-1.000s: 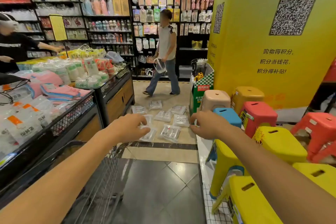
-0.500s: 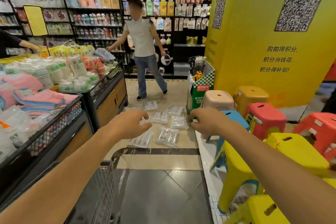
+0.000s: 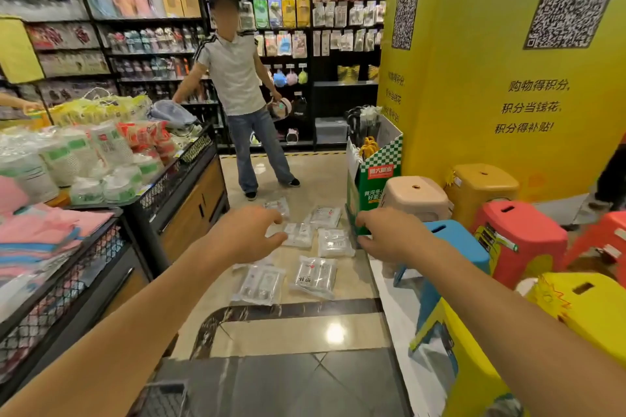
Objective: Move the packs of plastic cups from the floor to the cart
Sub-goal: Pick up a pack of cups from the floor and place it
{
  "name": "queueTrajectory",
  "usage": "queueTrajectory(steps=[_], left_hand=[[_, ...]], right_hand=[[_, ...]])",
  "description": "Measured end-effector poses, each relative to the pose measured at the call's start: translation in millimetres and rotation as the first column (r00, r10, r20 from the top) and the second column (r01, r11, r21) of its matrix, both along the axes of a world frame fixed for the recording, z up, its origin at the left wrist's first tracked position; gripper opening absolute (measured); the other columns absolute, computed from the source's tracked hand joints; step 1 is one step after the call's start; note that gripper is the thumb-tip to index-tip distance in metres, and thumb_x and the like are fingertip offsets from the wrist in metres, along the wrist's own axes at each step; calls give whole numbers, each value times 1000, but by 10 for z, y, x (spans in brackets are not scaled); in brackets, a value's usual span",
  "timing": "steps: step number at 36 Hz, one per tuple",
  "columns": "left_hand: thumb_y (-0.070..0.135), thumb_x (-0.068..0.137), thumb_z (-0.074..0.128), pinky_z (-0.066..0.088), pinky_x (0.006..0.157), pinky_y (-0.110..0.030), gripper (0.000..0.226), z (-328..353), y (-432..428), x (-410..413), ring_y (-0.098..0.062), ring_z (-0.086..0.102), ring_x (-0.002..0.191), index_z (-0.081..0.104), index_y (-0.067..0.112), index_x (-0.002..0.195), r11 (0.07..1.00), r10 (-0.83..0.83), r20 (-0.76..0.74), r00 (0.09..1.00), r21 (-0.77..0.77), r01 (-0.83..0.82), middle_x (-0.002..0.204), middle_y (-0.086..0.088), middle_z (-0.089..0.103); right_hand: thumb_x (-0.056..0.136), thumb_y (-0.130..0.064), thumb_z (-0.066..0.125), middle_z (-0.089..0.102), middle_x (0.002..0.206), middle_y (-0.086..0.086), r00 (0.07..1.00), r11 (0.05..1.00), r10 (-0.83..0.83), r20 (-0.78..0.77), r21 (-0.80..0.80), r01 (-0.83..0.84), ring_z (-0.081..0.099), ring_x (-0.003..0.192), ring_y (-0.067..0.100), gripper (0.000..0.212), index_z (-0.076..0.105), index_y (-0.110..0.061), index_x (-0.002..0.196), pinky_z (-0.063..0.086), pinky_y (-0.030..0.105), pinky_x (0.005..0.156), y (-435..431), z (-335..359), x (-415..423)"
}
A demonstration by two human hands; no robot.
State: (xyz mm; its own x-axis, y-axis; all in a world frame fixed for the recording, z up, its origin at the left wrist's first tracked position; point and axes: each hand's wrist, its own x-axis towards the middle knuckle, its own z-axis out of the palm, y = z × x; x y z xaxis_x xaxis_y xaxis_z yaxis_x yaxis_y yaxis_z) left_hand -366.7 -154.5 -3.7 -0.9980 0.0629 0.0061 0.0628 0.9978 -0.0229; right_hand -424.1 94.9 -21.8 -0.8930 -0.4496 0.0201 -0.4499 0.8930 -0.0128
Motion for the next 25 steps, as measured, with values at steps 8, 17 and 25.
queueTrajectory(steps=[8, 17, 25], left_hand=[[52, 98, 46, 47, 87, -31, 43, -59, 138, -1061, -14, 57, 107, 52, 28, 133, 996, 22, -23, 1000, 85, -20, 128, 6, 58], [55, 95, 48, 50, 90, -35, 49, -246, -2, -2159, -12, 58, 103, 51, 28, 136, 978, 69, -19, 997, 197, -64, 126, 6, 60], [53, 95, 49, 47, 99, -37, 50, -595, -482, -3272, -14, 55, 119, 52, 24, 137, 969, 45, 4, 999, 245, -45, 134, 4, 58]], right_hand=[[96, -39, 50, 63, 116, 4, 1000, 998, 30, 3, -47, -30, 62, 100, 26, 34, 54, -24, 127, 57, 45, 80, 121, -83, -1153], [95, -42, 51, 64, 119, 0, 996, 994, 73, 53, -83, -68, 63, 100, 23, 39, 53, -26, 130, 56, 45, 82, 47, -291, -2356], [94, -47, 50, 64, 123, -2, 993, 995, 69, 97, -84, -61, 63, 101, 22, 41, 52, -30, 131, 57, 45, 81, -352, -639, -3481]])
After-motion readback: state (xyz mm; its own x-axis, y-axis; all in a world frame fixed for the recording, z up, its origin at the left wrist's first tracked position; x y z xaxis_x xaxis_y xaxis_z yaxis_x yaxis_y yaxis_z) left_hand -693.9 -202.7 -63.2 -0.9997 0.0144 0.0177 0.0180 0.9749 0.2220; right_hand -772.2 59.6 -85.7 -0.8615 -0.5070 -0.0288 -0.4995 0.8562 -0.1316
